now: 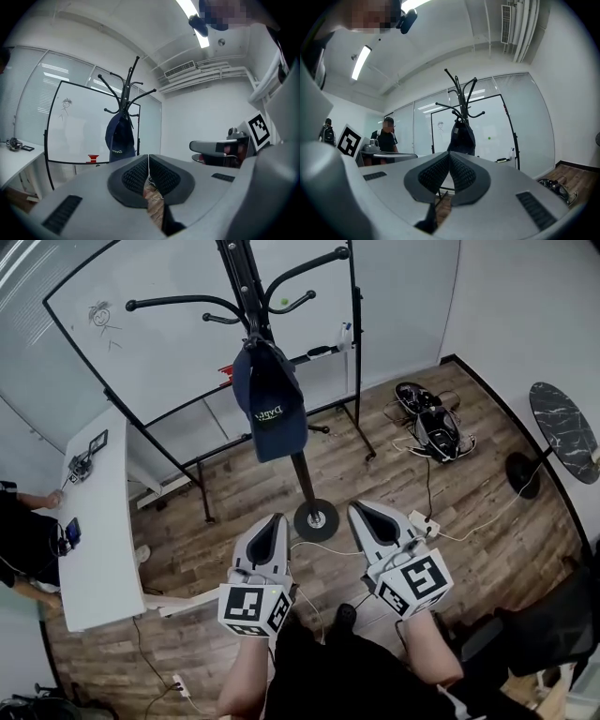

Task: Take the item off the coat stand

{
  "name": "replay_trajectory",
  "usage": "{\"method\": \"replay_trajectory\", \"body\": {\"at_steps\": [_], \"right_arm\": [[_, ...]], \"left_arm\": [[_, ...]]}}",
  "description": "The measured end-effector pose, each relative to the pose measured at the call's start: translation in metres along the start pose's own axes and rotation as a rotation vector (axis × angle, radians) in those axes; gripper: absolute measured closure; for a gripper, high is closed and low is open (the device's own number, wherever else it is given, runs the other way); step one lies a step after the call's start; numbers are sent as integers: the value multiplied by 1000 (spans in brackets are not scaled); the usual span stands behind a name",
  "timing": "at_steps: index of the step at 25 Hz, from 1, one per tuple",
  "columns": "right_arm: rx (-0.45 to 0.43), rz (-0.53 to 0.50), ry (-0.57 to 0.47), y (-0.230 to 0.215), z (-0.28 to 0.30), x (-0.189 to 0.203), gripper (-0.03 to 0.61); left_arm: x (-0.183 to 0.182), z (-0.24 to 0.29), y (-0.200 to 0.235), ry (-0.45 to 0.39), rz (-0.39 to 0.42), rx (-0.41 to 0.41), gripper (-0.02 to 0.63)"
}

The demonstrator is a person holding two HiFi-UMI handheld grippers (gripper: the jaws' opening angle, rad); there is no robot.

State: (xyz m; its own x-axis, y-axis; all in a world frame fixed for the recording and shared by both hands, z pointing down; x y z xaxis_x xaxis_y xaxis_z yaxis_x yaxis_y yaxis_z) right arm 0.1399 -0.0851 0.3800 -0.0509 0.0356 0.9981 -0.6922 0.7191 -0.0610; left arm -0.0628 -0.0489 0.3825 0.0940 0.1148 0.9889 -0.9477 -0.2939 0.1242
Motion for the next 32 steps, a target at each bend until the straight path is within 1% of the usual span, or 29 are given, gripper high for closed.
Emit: {"method": "replay_trajectory", "body": {"at_steps": [4,7,14,19,21,26,30,32], "right_arm": [[-21,11,17,0,8,5,548],[-22,14,19,-1,16,8,546],[4,-11,17,-4,37,-2,546],[39,-18,15,-12,53,-8,547],[55,-11,15,-14,60,-7,546],[82,-5,23,-15,73,-7,546],[105,-5,32,-17,80,-5,546],[118,-5,42,-18,81,-3,546]], "left_arm": [[0,4,7,4,1,-24,596],[1,11,14,7,5,-23,595],[-6,33,35,-5,8,0,595],[-9,51,55,1,7,13,594],[-8,59,64,10,9,16,566],[-7,75,85,21,17,8,549],[1,87,100,42,17,-15,491],[6,94,107,54,19,-30,474]]}}
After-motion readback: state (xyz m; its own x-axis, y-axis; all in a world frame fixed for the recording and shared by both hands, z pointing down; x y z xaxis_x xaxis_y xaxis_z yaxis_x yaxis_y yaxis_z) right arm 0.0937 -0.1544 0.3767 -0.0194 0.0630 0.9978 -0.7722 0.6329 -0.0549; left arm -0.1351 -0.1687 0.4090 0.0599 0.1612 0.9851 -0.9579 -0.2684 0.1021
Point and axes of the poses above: the fingertips, and each gripper's own axes: z forward along the fingers, y to its left, x out of its underside, the point moved 8 cm from there along -z, backward along the fingers, and after that the axes turned 4 degrees about -z, right-handed, at the moved point
